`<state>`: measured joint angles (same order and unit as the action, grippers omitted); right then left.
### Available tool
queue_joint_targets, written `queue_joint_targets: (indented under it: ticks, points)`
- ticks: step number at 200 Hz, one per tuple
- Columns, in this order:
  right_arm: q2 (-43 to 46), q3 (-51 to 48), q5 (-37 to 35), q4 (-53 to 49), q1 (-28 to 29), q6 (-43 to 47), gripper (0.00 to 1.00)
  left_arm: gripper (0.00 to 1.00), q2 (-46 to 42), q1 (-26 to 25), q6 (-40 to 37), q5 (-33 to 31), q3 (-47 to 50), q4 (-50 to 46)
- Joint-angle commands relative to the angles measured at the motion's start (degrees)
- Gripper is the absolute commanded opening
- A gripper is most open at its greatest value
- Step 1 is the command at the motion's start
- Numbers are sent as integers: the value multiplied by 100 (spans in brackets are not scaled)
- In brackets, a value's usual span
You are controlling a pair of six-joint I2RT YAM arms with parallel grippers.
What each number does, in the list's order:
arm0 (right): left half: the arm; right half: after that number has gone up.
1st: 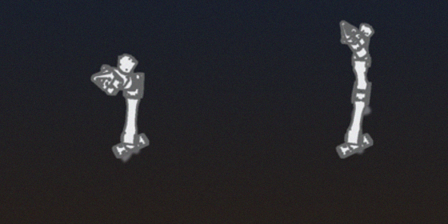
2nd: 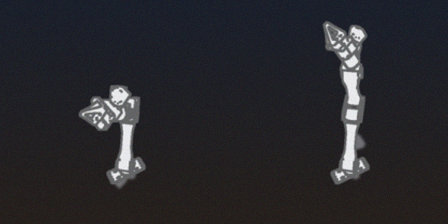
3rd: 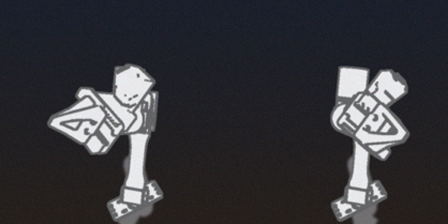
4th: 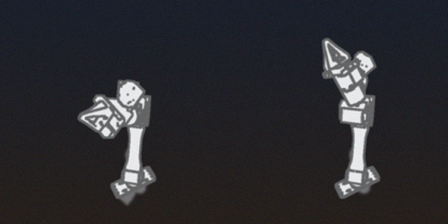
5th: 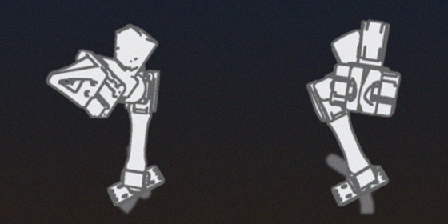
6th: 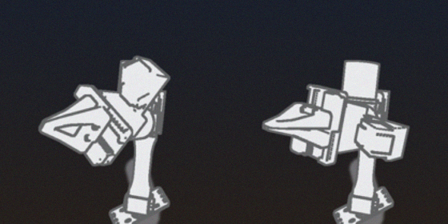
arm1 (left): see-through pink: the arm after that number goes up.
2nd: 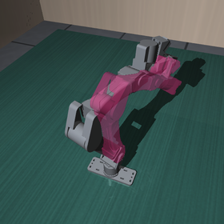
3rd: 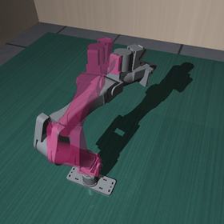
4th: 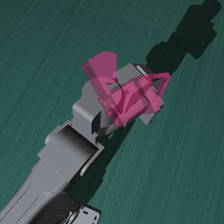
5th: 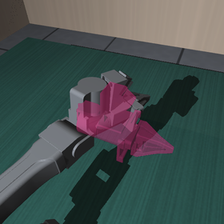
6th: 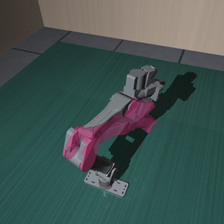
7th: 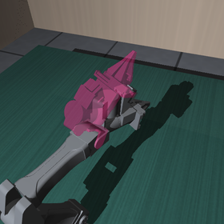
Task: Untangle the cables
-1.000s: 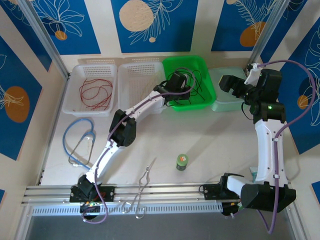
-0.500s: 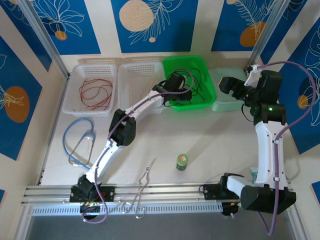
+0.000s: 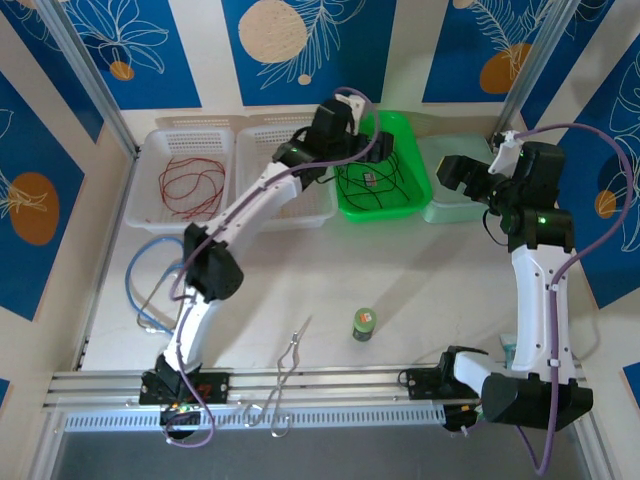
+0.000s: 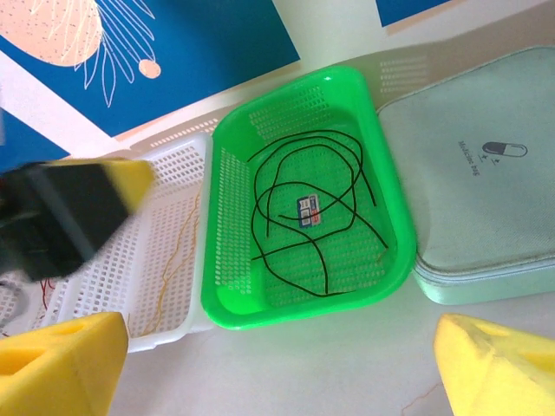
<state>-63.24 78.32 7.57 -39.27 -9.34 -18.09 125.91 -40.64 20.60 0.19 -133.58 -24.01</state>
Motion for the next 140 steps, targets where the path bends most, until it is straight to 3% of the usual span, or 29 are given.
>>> queue_joint_targets:
  ticks: [1, 6, 37, 77, 91, 110, 140]
  points:
    - [172, -259, 13, 238, 29, -58, 95, 100, -886, 51, -345, -317, 920, 650]
    - [188, -340, 56, 315, 27, -63, 100, 100, -1092, 71, -367, -350, 1253, 829]
    - [398, -1274, -319, 1191, 170, -70, 99, 100, -2456, 323, -369, -512, 3461, 1997]
    - [741, -3354, -1490, 3687, 854, 105, 99, 100, -4598, 1179, 40, -1187, 7255, 4459]
    - [643, -3873, -1720, 4304, 1242, 710, 99, 100, -5266, 1549, -69, -1207, 8134, 4578]
    - [251, -4383, -2338, 5100, 1708, 1381, 99, 100, -6181, 1830, -872, -1528, 9057, 4488]
    - [-567, -5040, -2644, 6679, 1722, 1433, 99, 100, -7354, 2345, -1483, -2259, 9865, 3504]
